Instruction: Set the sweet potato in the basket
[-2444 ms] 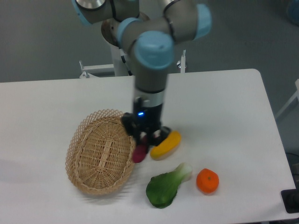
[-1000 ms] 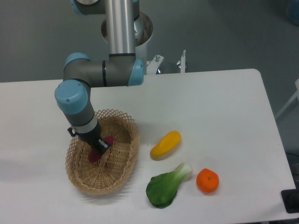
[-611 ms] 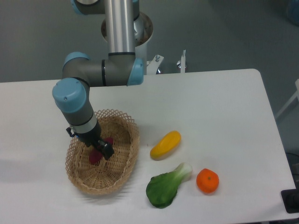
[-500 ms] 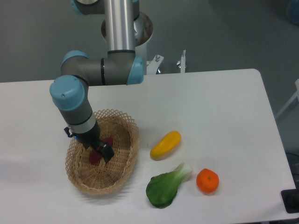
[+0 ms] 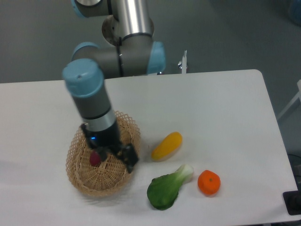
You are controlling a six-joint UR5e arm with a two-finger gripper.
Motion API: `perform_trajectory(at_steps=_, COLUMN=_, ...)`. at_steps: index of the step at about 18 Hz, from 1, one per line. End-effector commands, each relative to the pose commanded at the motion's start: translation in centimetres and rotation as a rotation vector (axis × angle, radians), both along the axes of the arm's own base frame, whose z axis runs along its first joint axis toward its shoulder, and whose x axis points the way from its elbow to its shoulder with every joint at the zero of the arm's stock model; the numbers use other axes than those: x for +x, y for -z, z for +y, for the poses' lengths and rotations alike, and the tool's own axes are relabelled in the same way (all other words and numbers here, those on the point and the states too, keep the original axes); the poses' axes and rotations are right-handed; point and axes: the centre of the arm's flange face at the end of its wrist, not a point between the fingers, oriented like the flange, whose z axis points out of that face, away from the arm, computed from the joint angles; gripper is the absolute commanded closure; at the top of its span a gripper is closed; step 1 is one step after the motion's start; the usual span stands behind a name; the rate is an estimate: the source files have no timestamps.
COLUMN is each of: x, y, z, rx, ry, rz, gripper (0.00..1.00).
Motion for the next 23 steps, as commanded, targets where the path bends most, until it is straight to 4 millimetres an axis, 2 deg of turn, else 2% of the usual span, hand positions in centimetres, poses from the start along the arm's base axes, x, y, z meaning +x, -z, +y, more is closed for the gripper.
perform_trajectory(at_steps=6, x=-8.5, y=-1.6, z=-6.2, rx=-0.086, ry=0.027, rz=-0.023, gripper=0.0)
perform_trajectory(at_steps=8, x=-10.7, y=-3.0, z=-9.0, rx=-0.106, ry=0.066, rz=-0.047, gripper=0.0)
perform_trajectory(at_steps=11, x=-13.7, y=-3.6, z=-12.4, rx=-0.126, ry=0.07, rz=-0.061, gripper=0.0)
perform_trajectory(at_steps=13, x=-15.1, y=-4.4, z=-14.4, rx=-0.124, ry=0.092, rz=-0.068, gripper=0.0)
perform_trajectory(at_steps=15, x=-16.0, y=-5.1, z=-16.0, rx=-0.15, ry=0.186, rz=-0.041, gripper=0.0)
perform_trajectory(at_steps=23, x=-16.2, y=-5.2, z=-16.4, rx=-0.164, ry=0.226, rz=-0.032, gripper=0.0)
